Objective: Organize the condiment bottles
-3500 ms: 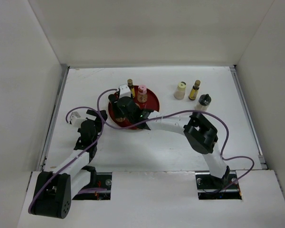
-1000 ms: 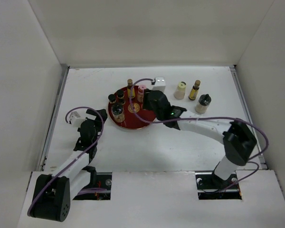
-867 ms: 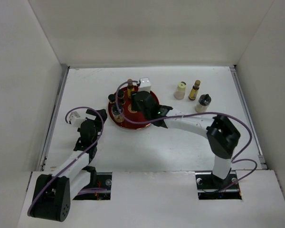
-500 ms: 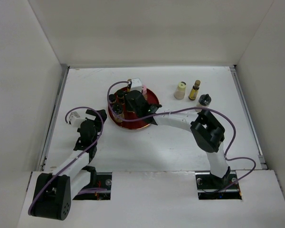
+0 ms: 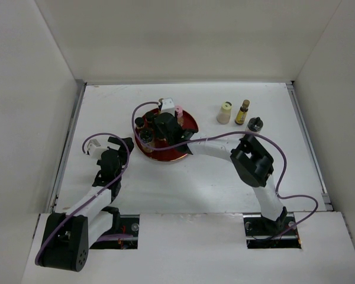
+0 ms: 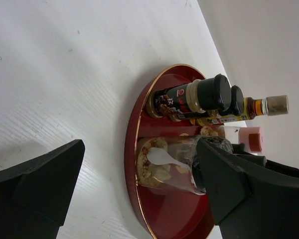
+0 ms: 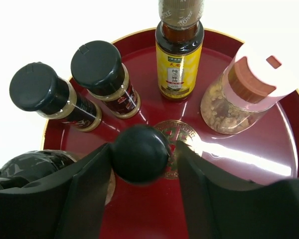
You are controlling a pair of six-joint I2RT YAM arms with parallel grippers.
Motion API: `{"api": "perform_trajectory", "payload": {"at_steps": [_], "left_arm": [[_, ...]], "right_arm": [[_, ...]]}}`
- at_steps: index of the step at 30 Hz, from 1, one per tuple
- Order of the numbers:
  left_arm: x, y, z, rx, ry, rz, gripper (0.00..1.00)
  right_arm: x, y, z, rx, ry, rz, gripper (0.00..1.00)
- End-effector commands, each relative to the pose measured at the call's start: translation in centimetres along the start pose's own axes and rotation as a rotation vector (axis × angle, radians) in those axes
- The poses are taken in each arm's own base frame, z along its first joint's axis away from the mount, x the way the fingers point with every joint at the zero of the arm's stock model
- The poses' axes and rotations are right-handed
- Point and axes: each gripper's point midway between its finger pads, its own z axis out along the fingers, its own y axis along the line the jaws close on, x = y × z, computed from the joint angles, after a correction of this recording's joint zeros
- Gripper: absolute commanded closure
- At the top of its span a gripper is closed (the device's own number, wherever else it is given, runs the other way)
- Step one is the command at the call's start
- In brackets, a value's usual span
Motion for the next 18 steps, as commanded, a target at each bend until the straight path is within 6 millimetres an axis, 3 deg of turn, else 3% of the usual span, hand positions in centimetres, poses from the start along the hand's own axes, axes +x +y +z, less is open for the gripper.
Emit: {"api": "perform_trajectory", "payload": {"at_steps": [1, 9, 18], "left_arm": [[-0.7, -0.8, 0.1, 0.031, -0.023, -0.017, 0.00], [-0.5, -1.2, 0.1, 0.043, -0.012, -0.013, 0.00], [-0.6, -1.5, -0.1, 0.054, -0.017, -0.012, 0.00]], "right_arm": [[-2.5, 0.6, 0.0, -0.005, -0.062, 0.039, 0.37], [-6.1, -0.3, -2.9, 0.005, -0.124, 0.083, 0.34], [-7.8, -1.5, -6.3, -0.012, -0.151, 0.130, 0.31]]}}
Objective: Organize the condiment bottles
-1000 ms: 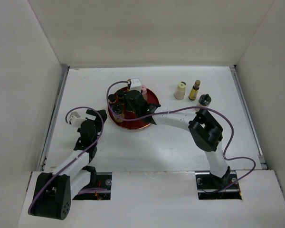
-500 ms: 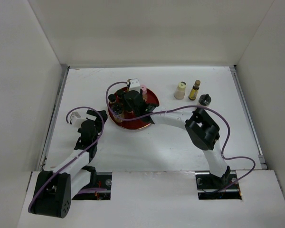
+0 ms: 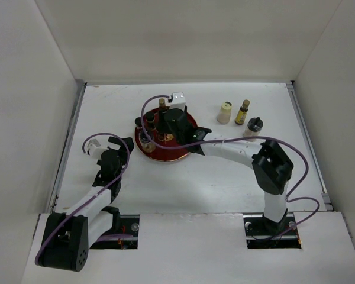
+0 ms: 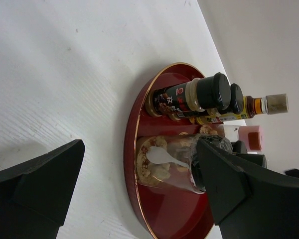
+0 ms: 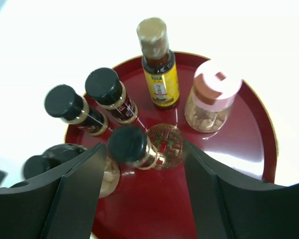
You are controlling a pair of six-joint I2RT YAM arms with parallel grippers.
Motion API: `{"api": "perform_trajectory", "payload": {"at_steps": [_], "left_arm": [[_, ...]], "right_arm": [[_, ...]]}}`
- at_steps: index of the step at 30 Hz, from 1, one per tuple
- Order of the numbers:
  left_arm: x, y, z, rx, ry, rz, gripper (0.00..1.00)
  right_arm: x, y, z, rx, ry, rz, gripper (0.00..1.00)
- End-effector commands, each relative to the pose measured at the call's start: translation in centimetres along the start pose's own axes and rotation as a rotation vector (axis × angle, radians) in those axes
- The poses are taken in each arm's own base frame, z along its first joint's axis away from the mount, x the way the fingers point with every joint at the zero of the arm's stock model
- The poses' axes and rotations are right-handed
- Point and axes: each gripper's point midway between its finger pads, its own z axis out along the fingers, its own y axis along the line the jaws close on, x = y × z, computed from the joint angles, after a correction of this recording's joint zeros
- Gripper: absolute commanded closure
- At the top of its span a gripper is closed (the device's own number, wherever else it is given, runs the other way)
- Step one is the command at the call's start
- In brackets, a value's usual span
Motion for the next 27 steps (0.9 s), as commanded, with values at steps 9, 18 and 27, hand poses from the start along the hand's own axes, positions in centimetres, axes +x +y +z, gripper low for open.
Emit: {"api": "perform_trajectory", "payload": {"at_steps": [9, 18, 27], "left_arm": [[-0.7, -1.4, 0.0, 0.047, -0.024, -0.013, 0.00], [-0.6, -1.5, 0.0, 0.051, -0.021, -0.016, 0.00], [-0.6, -1.7, 0.0, 0.054, -0.023, -0.008, 0.00]], "right_arm": [[-4.9, -5.0, -4.4, 0.045, -0.102, 0.099, 0.42], [-4.9, -25.5, -10.3, 0.436, -0.157, 0.222, 0.55], [-1.1, -35.5, -11.0, 0.685, 0.005, 0.188, 0.14]]}}
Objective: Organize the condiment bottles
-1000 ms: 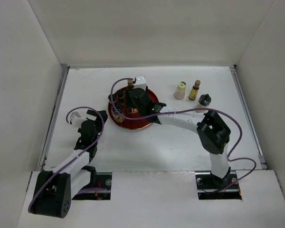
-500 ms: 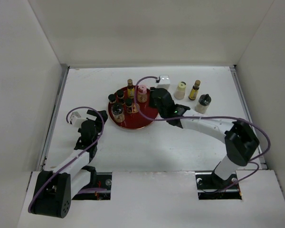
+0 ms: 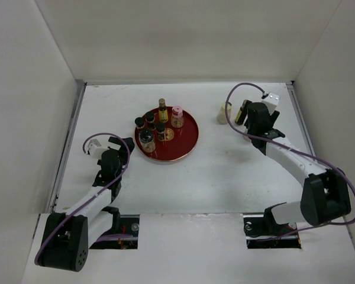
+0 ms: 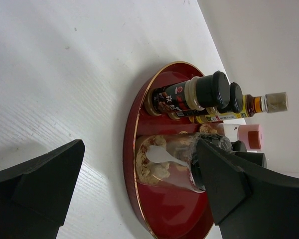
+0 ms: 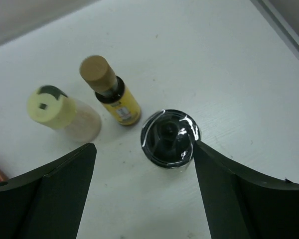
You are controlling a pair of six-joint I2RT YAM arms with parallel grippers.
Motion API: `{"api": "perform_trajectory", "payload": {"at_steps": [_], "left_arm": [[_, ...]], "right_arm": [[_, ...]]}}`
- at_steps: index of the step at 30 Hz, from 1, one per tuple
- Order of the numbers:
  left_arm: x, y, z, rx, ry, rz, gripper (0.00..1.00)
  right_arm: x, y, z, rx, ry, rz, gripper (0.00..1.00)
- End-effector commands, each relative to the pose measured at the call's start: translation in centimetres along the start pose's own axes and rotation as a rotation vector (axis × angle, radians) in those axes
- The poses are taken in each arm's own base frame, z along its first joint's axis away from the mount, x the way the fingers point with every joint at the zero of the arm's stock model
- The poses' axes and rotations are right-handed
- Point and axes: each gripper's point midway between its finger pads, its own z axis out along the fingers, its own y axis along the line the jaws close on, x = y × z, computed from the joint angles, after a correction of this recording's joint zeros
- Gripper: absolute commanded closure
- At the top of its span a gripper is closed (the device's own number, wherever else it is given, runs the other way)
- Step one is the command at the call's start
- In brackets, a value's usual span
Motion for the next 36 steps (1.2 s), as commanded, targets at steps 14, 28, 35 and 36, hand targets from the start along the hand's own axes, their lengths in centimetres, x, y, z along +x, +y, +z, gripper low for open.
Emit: {"api": "perform_trajectory", "payload": {"at_steps": [14, 28, 35, 36], "left_arm": [[-0.2, -1.5, 0.3, 0.045, -0.009, -0.006, 0.00], [-0.6, -1.8, -0.1, 0.062, -0.024, -0.010, 0.00], [-0.8, -1.8, -0.1, 0.061, -0.034, -0.011, 0.00], [-0.8, -1.7, -0.1, 0.060, -0.037, -0.011, 0.00]], "right_arm": [[2.7, -2.5, 5.4, 0.074, 0.112, -0.045, 0.15], [0.2, -0.2, 0.9, -0.008, 0.001, -0.016, 0.47], [-1.3, 9.7, -5.5, -0.316, -0.030, -0.011, 0.47], [-1.1, 11.7, -5.9, -0.363, -0.027, -0.017, 0.47]]}}
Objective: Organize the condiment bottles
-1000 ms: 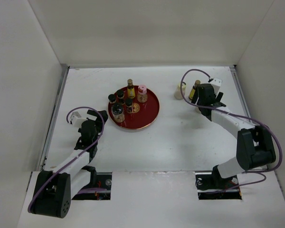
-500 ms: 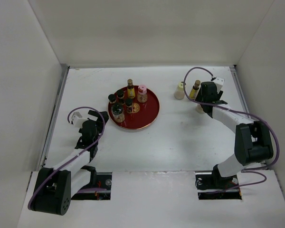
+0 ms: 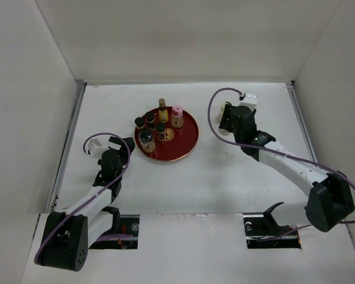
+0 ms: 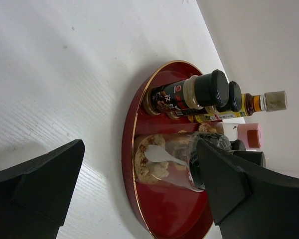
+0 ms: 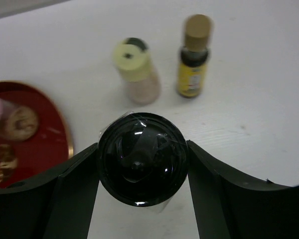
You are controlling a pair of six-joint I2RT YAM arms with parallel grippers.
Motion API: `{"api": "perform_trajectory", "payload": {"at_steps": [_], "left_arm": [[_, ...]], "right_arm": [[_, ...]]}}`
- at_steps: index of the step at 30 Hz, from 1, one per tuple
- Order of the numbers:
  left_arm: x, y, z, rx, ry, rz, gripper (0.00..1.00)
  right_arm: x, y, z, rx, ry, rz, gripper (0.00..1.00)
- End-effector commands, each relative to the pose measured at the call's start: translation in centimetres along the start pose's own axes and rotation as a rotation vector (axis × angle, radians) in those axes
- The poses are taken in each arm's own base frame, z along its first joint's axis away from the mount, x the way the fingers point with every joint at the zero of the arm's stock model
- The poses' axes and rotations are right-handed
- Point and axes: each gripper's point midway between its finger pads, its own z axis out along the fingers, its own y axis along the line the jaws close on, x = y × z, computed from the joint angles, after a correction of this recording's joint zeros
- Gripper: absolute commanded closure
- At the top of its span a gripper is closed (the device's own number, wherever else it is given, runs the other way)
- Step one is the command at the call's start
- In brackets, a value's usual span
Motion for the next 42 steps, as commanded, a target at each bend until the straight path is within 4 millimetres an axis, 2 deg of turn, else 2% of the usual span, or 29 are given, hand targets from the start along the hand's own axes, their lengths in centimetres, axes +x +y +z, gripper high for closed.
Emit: {"api": "perform_trajectory", "payload": {"at_steps": [1, 4, 7, 11, 12, 17, 27, 32, 36, 39, 42], "left_arm": [[-0.8, -1.4, 0.0, 0.049, -0.036, -0.011, 0.00], [-0.7, -1.6, 0.0, 0.055, -0.023, -0.010, 0.00], [-0.9, -1.5, 0.0, 0.051, -0.035, -0.008, 0.00], [-0.5, -1.6, 0.1, 0.054, -0.015, -0.009, 0.00], [-0.6, -1.7, 0.0, 0.057, -0.019, -0.009, 0.00], [-0.4, -1.4, 0.2, 0.047, -0.013, -0.010, 0.00], [-0.7, -1.7, 0.0, 0.057, -0.026, -0.009, 0.00], [-0.7, -1.8, -0.1, 0.062, -0.018, -0.016, 0.00], [-1.0, -1.6, -0.2, 0.061, -0.029, -0.018, 0.00], [-0.9, -2.0, -0.2, 0.071, -0.023, -0.018, 0.00], [-1.0, -1.8, -0.2, 0.065, -0.028, -0.017, 0.00]], "right_arm": [[-3.9, 7.4, -0.7, -0.182, -0.101, 0.055, 0.47], [-3.7, 12.7, -0.6, -0.270, -0.102, 0.036, 0.47], [-3.7, 16.6, -0.3, -0.320, -0.105, 0.001, 0.47], [-2.2, 20.2, -0.1, -0.362, -0.081, -0.040, 0.47], [-1.3, 21.5, -0.5, -0.384, -0.068, -0.050, 0.47], [2.3, 25.0, -1.6, -0.444, -0.023, -0.109, 0.47], [7.6, 27.8, -5.4, -0.525, 0.038, -0.181, 0.47], [9.7, 29.1, -6.1, -0.539, 0.045, -0.205, 0.46], [10.7, 29.3, -6.1, -0.529, 0.045, -0.220, 0.43], [11.0, 29.0, -5.8, -0.517, 0.042, -0.217, 0.38], [11.1, 28.7, -5.9, -0.517, 0.040, -0.221, 0.25]]}}
